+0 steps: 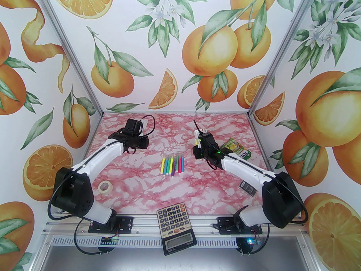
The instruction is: Open the pen caps
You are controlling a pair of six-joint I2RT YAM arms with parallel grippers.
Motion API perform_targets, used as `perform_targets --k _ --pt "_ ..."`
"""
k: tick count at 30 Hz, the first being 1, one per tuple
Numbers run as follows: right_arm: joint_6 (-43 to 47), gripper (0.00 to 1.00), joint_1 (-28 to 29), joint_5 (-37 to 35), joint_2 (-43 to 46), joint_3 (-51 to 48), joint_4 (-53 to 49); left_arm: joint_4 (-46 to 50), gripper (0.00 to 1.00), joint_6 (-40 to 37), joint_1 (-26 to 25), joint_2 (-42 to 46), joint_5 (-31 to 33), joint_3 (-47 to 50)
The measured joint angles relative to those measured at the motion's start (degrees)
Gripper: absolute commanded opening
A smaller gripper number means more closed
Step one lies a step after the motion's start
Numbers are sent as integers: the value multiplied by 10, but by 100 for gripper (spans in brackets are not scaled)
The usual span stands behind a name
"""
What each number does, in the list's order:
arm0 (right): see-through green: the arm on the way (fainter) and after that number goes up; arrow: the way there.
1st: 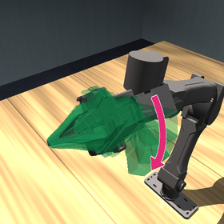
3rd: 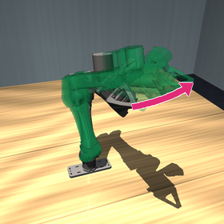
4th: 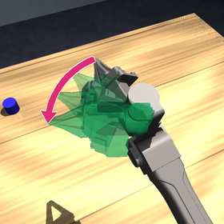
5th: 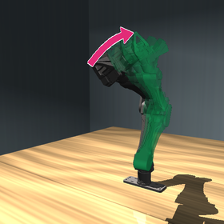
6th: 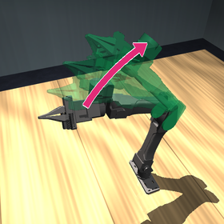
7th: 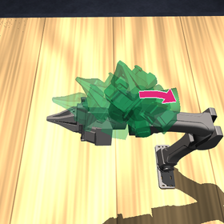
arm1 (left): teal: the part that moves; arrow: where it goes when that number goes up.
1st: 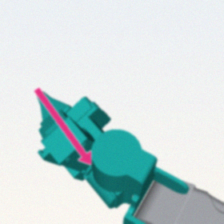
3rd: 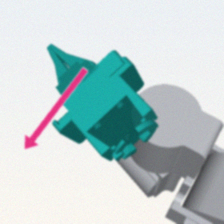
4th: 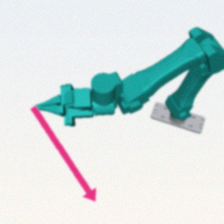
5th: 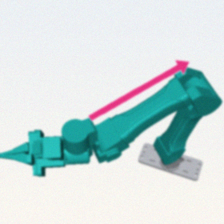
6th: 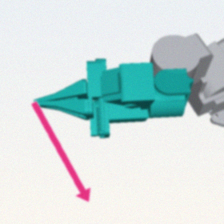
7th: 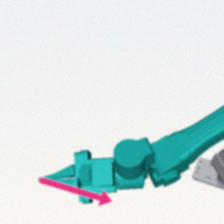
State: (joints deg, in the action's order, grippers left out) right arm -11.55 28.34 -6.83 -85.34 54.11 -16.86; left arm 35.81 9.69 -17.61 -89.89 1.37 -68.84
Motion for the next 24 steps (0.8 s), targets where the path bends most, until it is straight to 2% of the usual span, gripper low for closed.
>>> perform_targets --k 5,11,17,24 --pt "-2 2 -24 -23 -30 18 -22 18 0 -20 28 -33 45 -8" --pt "-2 3 -56 -38 -76 46 -44 20 0 -32 71 -73 62 -8" --pt "-7 4 -83 -39 -125 70 -57 14 0 -39 108 -116 51 -11" --pt "-12 7 -101 -39 -169 95 -65 -1 0 -39 141 -189 0 -40"
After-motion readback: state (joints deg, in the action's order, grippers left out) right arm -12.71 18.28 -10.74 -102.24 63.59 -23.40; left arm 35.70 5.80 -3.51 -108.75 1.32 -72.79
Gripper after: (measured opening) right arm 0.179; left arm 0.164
